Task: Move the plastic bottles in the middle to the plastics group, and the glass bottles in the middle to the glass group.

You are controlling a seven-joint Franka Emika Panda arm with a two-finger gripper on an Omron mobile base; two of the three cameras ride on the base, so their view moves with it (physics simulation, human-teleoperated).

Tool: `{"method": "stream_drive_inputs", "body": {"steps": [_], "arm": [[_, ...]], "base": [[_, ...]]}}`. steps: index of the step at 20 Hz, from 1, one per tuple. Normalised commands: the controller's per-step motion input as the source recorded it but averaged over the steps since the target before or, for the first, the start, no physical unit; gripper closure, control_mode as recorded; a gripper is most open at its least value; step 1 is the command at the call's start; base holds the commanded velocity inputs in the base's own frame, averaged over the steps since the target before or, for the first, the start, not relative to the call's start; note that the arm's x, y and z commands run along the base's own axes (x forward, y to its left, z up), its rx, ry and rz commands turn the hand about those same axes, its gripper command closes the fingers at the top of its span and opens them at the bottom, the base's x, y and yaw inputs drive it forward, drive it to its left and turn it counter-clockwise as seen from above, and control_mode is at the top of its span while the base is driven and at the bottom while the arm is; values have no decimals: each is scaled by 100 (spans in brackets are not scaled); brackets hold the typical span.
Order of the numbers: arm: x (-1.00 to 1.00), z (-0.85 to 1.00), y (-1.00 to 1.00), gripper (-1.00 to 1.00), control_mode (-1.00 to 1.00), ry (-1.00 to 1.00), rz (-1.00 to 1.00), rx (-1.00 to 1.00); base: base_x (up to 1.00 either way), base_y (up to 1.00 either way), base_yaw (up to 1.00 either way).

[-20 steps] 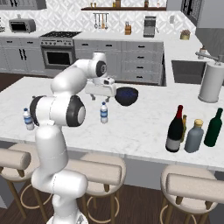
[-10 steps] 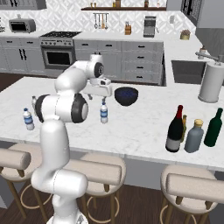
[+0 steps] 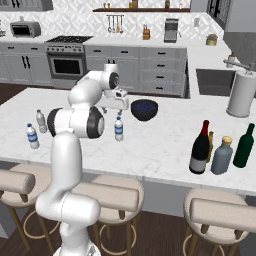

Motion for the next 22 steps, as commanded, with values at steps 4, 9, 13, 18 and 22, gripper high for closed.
{"method": "stream_drive_inputs", "body": {"steps": [4, 9, 13, 18, 22], "arm": [[18, -18, -23, -100, -100, 2, 0, 1], [4, -18, -16, -100, -100, 4, 0, 1], [0, -27, -1, -100, -100, 3, 0, 0], [8, -24, 0, -100, -100, 2, 0, 0], [1, -11, 0, -100, -100, 2, 0, 0]], "base": [[0, 0, 0], [0, 0, 0], [0, 0, 0], [0, 0, 0], [0, 0, 0]]}}
